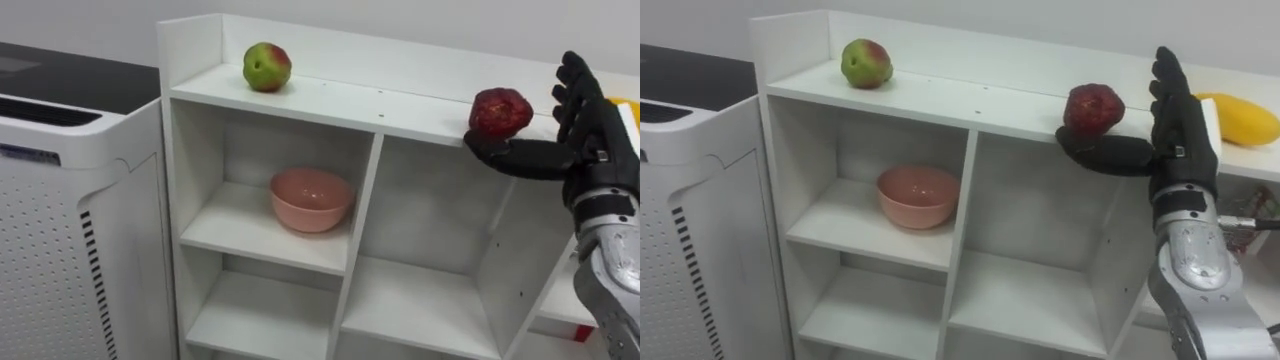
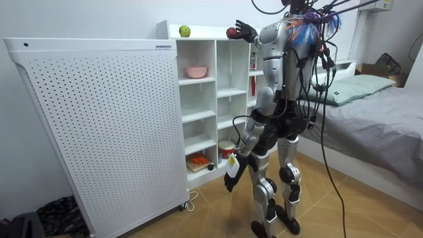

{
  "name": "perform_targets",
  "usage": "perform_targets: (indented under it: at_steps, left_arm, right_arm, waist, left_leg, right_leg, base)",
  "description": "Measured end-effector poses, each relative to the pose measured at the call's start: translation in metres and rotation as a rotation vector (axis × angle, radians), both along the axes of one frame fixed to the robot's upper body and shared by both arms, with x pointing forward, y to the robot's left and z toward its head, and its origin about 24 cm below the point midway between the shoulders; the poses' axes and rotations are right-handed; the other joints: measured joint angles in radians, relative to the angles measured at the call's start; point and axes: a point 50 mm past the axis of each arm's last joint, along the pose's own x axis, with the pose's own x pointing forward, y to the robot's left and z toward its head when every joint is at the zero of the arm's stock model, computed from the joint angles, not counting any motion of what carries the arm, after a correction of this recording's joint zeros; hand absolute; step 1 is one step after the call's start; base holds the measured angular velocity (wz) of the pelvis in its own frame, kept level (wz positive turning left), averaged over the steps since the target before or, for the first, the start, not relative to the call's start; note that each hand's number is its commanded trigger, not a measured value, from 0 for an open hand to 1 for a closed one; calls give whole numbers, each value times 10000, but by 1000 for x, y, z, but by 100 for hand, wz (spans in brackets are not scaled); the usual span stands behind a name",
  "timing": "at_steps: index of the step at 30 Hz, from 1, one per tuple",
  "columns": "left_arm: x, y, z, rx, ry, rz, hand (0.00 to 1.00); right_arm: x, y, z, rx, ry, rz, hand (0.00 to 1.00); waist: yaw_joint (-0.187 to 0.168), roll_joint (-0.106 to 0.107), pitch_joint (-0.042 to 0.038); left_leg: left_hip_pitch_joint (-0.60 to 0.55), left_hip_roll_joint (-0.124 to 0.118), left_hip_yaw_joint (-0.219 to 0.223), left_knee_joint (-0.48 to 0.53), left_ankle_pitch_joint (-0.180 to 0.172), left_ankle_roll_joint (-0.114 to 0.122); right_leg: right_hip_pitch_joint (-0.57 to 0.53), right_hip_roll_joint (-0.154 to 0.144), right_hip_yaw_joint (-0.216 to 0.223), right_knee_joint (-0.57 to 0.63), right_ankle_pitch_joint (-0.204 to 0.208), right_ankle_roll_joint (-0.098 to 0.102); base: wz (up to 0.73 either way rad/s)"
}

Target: Arrange fruit in the closet

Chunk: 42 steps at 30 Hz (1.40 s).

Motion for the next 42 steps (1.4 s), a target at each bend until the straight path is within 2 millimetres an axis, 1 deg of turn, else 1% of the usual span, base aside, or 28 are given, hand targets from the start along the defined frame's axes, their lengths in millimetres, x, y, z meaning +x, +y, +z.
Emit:
perform_targets:
  at_steps: [8,12,16,19,21,23,25,28,32,33,34,35,36,37,38,40,41,42]
  left_arm:
    - [1,1,1,-27,-40,-49,0]
    - [-2,2,1,-115,99,68,0]
    - [-4,3,1,-174,193,78,0]
    - [-3,5,2,-196,195,39,0]
    - [-2,7,3,-130,152,9,0]
    - [-2,10,4,-61,146,-9,0]
    - [-1,12,4,16,136,-30,0]
    - [0,13,5,76,115,-112,0]
    - [3,13,5,236,-31,-103,0]
    - [4,13,5,261,-70,-102,0]
    - [6,12,5,270,-128,-94,0]
    - [7,12,5,257,-181,-80,0]
    - [8,12,5,255,-197,-74,0]
    - [7,12,5,276,-196,-71,0]
    - [7,12,5,384,-226,-105,0]
    - [6,11,5,519,-297,-95,0]
    - [5,11,5,560,-290,-67,0]
    - [5,10,5,578,-284,-69,0]
  right_arm:
    - [1,0,-1,-134,131,221,100]
    - [1,0,-1,-182,150,282,100]
    - [5,-2,1,-127,244,271,100]
    - [8,-4,1,-120,401,369,100]
    - [8,-7,2,-69,417,375,100]
    - [8,-9,4,-15,377,392,100]
    - [8,-8,6,42,303,443,100]
    - [7,-3,10,-52,100,637,100]
    - [3,10,19,-184,-285,1253,100]
    - [1,13,20,-242,-370,1367,100]
    - [-1,17,22,-302,-489,1599,100]
    - [-4,21,24,-246,-615,1877,100]
    - [-6,24,24,-184,-714,2036,100]
    - [-11,31,25,-60,-883,2482,100]
    - [-18,38,26,96,-1061,2998,100]
    - [-25,45,24,351,-1201,3570,100]
    - [-28,49,21,490,-1146,3919,100]
    - [-28,52,16,686,-999,4247,100]
  waist:
    - [20,-8,-5]
    - [34,-13,-7]
    - [18,-70,-15]
    - [12,-153,-11]
    - [10,-214,28]
    - [23,-234,44]
    - [37,-268,20]
    - [38,-269,14]
    - [-35,-151,61]
    - [-22,-127,62]
    - [12,-71,52]
    - [26,-5,24]
    - [40,25,21]
    - [48,95,-11]
    - [47,163,-27]
    - [51,244,-21]
    - [49,312,7]
    - [33,349,-20]
  left_leg:
    - [4,6,1,30,2,-2]
    - [8,4,1,41,2,-3]
    - [19,5,0,48,2,-3]
    - [27,5,1,60,5,-6]
    - [31,5,-5,63,5,-7]
    - [10,9,-12,53,4,-7]
    - [-36,10,-18,41,3,-7]
    - [-141,4,-20,37,1,-6]
    - [-163,4,88,35,2,-6]
    - [-156,5,105,33,2,-6]
    - [-138,5,144,32,2,-6]
    - [-90,5,166,29,3,-6]
    - [-56,5,192,21,3,-6]
    - [-1,8,210,8,3,-6]
    - [37,10,221,-16,4,-5]
    - [118,14,254,-30,4,-4]
    - [189,24,305,-45,4,-3]
    - [200,33,335,-46,4,-3]
  right_leg:
    - [10,4,17,0,0,0]
    - [19,0,19,1,0,0]
    - [34,-13,15,1,0,0]
    - [50,-12,15,0,0,0]
    - [64,-1,12,-3,0,0]
    - [51,6,3,-1,0,0]
    - [5,8,0,3,0,0]
    - [-95,6,-3,4,1,1]
    - [-123,-12,55,0,2,2]
    - [-124,-9,84,-2,2,2]
    - [-121,7,253,-4,2,2]
    - [-122,7,408,-5,2,2]
    - [-113,9,482,-4,2,2]
    - [-82,18,570,-9,1,2]
    - [-43,15,585,-10,1,2]
    - [23,5,707,-8,2,2]
    - [79,8,803,-6,1,2]
    - [90,12,809,-3,2,2]
  base:
    - [0]
    - [0]
    - [0]
    - [0]
    - [0]
    - [0]
    - [0]
    - [0]
    - [1]
    - [0]
    - [-5]
    - [-7]
    - [-10]
    - [-11]
    - [-9]
    - [-8]
    - [-14]
    - [-11]
